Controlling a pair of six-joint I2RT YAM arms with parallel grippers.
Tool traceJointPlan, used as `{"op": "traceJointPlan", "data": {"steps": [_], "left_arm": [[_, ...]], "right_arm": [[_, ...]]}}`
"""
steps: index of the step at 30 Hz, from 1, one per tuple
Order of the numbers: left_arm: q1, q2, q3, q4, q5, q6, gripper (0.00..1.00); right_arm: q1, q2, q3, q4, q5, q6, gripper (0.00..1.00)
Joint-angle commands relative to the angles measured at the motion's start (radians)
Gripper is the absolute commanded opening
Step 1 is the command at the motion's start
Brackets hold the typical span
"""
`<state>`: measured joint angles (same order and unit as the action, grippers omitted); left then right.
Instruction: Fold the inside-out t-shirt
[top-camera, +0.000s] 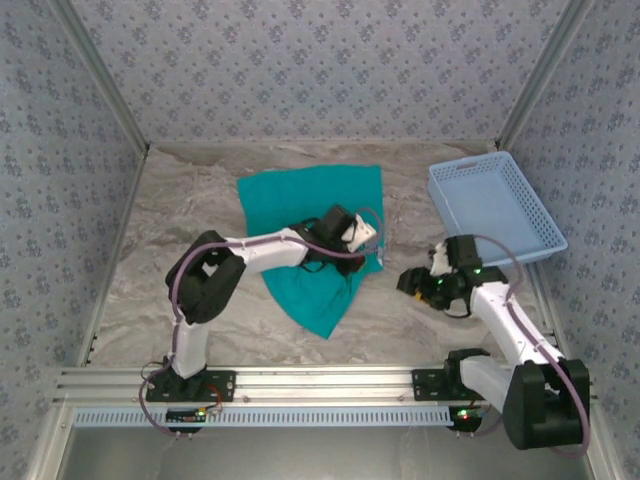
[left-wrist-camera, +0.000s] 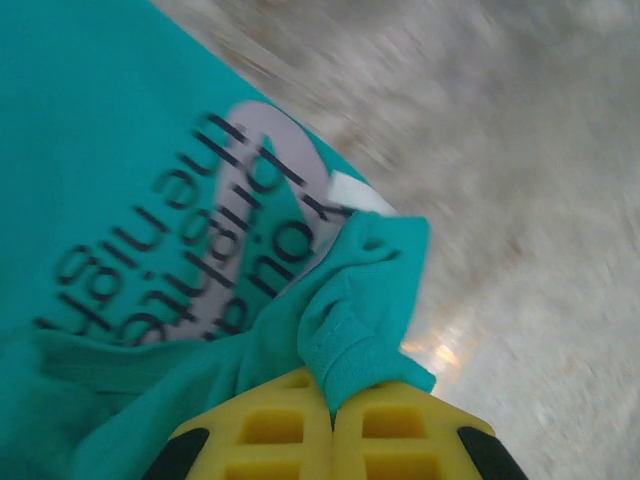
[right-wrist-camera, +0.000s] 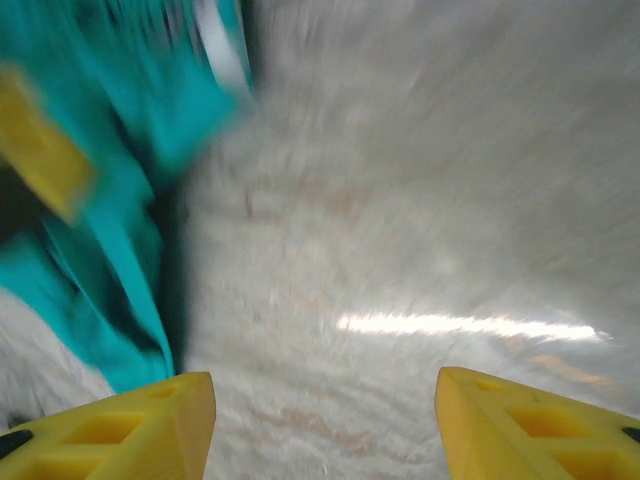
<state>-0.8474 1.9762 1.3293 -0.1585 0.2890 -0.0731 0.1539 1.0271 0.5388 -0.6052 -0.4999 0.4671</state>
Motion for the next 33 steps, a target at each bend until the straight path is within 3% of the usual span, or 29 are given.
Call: {"op": "traceJointPlan", "data": {"steps": [1,4,6,10,14,19,22,27,31,33], "left_arm": [[0.027,-0.029,0.033,0.106,0.102,-0.138,0.0],[0.055,-0.016,0.053,0.12,0.139,-0.166,0.0],[0.065,-0.01,0.068,0.117,0.151,-0.174,0.0],[0.073,-0.013,0.083,0.12,0.165,-0.193,0.0],[0.08,-0.017,0.097,0.121,0.167,-0.206,0.0],[0.096,-0.015,0.103,0.138,0.176,-0.236,0.0],[0.102,-0.014,0.111,0.143,0.18,-0.241,0.0],[0.14,-0.043,0.134,0.118,0.173,-0.249,0.0],[0.214,-0.131,0.184,0.076,0.148,-0.266,0.0],[0.258,-0.181,0.253,0.015,0.109,-0.281,0.0]], "right_arm": [[0.214,-0.014,-0.047,0.206,-0.065,0.077,0.68],[0.438,0.017,-0.016,0.301,0.084,0.051,0.75],[0.515,0.074,-0.01,0.372,0.158,0.041,0.76],[0.579,0.225,0.009,0.533,0.164,0.085,0.75],[0.647,0.334,0.055,0.58,0.281,0.086,0.74],[0.68,0.427,0.081,0.649,0.291,0.112,0.69],[0.707,0.49,0.097,0.659,0.306,0.123,0.52],[0.714,0.453,0.097,0.624,0.301,0.113,0.0],[0.674,0.278,0.192,0.354,0.373,-0.013,0.0],[0.616,0.202,0.33,0.156,0.378,-0.131,0.0]]}}
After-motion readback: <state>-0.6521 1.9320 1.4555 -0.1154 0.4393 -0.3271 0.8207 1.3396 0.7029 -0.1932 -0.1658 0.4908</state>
